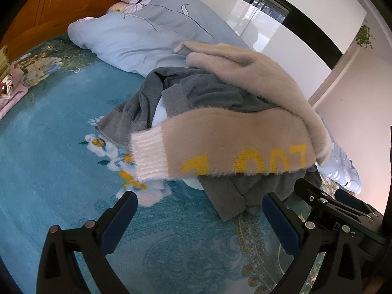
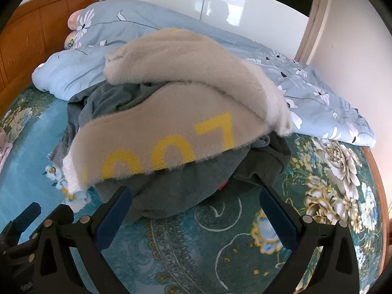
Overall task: Fold clothes
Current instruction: 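Move the right gripper toward the beige sweater on the clothes pile, then grasp the beige sweater's body with the right gripper, then lift the beige sweater off the grey clothes and lay it on the blanket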
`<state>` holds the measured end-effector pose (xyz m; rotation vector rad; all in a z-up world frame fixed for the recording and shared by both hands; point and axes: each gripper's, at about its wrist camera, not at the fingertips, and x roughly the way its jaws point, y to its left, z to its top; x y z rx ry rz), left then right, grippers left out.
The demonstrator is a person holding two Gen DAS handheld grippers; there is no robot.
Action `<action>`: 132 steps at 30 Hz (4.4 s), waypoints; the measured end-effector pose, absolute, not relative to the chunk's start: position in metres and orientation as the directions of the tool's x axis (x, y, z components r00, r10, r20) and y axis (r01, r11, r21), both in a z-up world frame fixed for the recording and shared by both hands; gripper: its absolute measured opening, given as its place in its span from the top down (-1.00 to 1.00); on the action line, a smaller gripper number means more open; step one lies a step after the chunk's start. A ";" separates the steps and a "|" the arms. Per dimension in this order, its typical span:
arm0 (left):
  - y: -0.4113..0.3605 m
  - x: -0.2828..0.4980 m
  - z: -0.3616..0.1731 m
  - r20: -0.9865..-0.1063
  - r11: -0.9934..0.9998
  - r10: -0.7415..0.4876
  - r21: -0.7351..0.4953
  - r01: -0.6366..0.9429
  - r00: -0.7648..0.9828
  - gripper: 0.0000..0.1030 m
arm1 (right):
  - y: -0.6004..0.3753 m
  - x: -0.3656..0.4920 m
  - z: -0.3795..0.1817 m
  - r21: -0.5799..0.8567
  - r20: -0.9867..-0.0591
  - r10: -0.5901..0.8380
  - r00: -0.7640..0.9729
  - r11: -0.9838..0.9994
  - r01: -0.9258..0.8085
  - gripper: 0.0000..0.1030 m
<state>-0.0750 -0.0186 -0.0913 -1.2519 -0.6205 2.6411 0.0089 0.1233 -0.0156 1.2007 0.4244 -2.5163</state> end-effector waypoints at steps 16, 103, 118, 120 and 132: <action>-0.053 -0.072 -0.106 -0.720 -0.863 0.237 -0.464 0.199 -0.652 -1.00 | 0.007 -0.086 -0.019 -0.565 -0.654 -0.002 -0.756 -0.663 0.491 -0.95; -0.084 -0.031 -0.093 -0.646 -0.746 0.414 -0.645 0.167 -0.642 -1.00 | 0.143 -0.179 0.038 0.780 -0.584 -0.624 -0.519 -0.610 -0.144 0.68; -0.097 0.050 -0.019 -0.473 -0.684 0.478 -0.729 0.023 -0.740 -1.00 | 0.225 -0.047 0.253 0.605 -0.380 -0.744 -0.549 -0.649 0.461 0.72; -0.092 0.059 -0.001 -0.468 -0.712 0.479 -0.702 -0.018 -0.743 -1.00 | 0.253 -0.027 0.275 0.578 -0.362 -0.746 -0.559 -0.650 0.493 0.72; -0.077 0.097 0.054 -0.426 -0.763 0.479 -0.635 -0.123 -0.767 -1.00 | 0.271 0.062 0.321 0.304 -0.469 -0.722 -0.508 -0.672 0.675 0.72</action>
